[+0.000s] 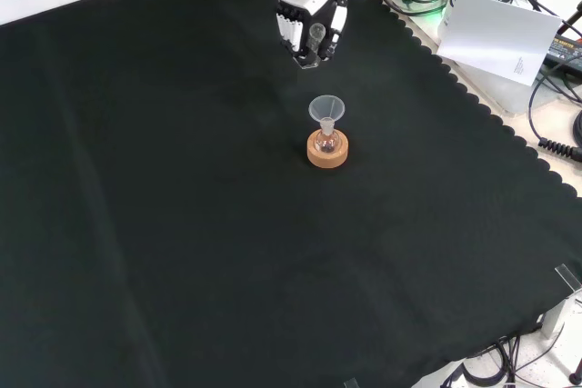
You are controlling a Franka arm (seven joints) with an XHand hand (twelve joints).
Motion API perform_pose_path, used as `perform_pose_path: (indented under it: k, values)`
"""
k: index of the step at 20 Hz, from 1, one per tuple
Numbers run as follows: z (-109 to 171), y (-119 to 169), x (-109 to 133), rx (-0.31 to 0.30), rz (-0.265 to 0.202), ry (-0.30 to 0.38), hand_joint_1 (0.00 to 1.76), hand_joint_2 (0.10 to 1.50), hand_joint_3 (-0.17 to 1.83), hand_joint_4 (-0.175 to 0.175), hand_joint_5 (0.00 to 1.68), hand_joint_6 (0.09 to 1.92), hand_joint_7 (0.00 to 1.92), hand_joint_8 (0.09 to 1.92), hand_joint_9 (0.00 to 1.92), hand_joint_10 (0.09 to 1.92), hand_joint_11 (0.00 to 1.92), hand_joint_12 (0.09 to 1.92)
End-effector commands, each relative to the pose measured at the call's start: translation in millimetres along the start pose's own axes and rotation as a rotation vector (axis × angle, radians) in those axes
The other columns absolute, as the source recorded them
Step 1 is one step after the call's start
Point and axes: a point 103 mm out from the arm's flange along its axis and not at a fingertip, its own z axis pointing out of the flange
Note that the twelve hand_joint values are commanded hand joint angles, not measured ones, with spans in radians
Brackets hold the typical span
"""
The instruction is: Pour the water from the graduated cylinder into the round-bottom flask.
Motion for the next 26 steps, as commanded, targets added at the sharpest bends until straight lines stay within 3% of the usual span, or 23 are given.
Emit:
perform_pose_path:
  k: [1, 13, 26]
  values:
    - [-4, 0, 12, 0.116, 0.012, -0.117, 1.13, 1.11, -0.01, -0.083, 1.01, 0.98, 1.28, 0.30, 1.43, 0.09, 1.28, 0.76]
    - [-9, 25, 22, 0.241, 0.051, -0.257, 1.13, 1.11, -0.01, -0.085, 1.01, 0.98, 1.29, 0.29, 1.43, 0.09, 1.28, 0.76]
    - [-4, 29, 29, 0.371, 0.081, -0.370, 1.13, 1.11, -0.01, -0.086, 1.01, 0.98, 1.30, 0.29, 1.44, 0.09, 1.28, 0.75]
